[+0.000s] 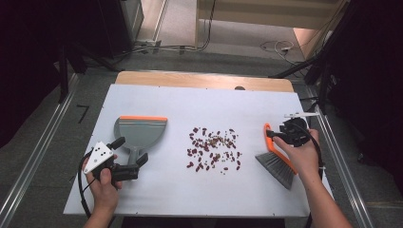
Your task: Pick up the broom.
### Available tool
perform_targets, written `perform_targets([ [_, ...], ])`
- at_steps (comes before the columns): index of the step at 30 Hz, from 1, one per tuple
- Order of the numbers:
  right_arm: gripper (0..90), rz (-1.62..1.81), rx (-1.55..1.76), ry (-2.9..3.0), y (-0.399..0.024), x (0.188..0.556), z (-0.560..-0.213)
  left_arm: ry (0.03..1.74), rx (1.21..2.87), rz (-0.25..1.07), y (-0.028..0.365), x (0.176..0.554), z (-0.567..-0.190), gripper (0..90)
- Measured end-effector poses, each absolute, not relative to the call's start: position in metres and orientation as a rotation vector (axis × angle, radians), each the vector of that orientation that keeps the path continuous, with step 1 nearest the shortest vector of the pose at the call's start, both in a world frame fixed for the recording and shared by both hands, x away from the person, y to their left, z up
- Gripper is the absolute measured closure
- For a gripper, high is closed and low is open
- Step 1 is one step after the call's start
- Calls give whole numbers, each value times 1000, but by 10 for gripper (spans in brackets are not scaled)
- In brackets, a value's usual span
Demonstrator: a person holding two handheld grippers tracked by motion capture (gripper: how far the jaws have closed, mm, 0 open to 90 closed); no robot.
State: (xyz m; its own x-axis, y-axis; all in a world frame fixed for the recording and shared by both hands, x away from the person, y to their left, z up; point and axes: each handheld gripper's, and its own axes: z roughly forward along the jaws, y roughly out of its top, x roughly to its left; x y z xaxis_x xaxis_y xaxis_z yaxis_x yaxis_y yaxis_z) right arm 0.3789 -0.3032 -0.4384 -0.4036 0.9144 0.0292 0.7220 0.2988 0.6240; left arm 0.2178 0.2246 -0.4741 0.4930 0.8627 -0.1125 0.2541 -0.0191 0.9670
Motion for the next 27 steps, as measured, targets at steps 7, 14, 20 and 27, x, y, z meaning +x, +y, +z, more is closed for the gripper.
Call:
perform_targets([
  [7,399,717,1619,2275,-299,394,-443,1002,1566,635,225,219,-475,0],
  [14,463,595,1709,2324,-292,400,-455,1007,1573,634,225,220,-476,0],
  [20,493,487,1756,2305,-286,401,-467,1015,1572,635,225,220,-476,0],
  [27,500,427,1745,2253,-276,395,-473,1013,1583,640,225,220,-477,0],
])
